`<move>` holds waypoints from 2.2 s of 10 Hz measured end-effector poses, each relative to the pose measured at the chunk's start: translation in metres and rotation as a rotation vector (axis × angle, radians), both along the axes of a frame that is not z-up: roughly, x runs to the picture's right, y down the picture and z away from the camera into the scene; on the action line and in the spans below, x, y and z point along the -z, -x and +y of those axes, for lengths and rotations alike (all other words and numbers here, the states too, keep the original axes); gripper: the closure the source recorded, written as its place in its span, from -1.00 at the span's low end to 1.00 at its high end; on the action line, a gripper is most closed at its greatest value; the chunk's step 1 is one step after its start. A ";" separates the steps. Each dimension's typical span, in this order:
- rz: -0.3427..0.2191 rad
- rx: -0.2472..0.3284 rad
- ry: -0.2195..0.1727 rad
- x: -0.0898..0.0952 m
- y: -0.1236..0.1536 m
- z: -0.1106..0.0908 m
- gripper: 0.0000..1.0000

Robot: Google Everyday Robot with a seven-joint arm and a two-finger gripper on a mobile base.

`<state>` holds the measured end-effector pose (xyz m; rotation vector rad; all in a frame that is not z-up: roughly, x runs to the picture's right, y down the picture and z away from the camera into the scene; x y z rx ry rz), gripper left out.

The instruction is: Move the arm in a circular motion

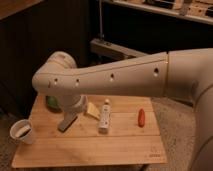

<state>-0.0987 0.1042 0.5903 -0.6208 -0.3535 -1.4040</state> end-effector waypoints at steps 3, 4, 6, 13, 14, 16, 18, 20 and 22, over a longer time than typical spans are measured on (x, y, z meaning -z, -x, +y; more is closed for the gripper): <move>0.005 -0.010 0.006 -0.018 0.004 -0.029 -0.60; 0.007 -0.001 0.017 -0.029 0.003 -0.041 -0.60; 0.018 -0.002 0.022 -0.044 -0.012 -0.058 -0.60; 0.036 -0.050 0.028 -0.078 -0.018 -0.095 -0.60; 0.044 -0.059 0.032 -0.084 -0.026 -0.100 -0.60; 0.049 -0.076 0.036 -0.091 -0.028 -0.108 -0.60; 0.061 -0.097 0.036 -0.089 -0.053 -0.108 -0.60; 0.067 -0.116 0.033 -0.083 -0.077 -0.104 -0.60; 0.070 -0.141 0.033 -0.077 -0.096 -0.102 -0.60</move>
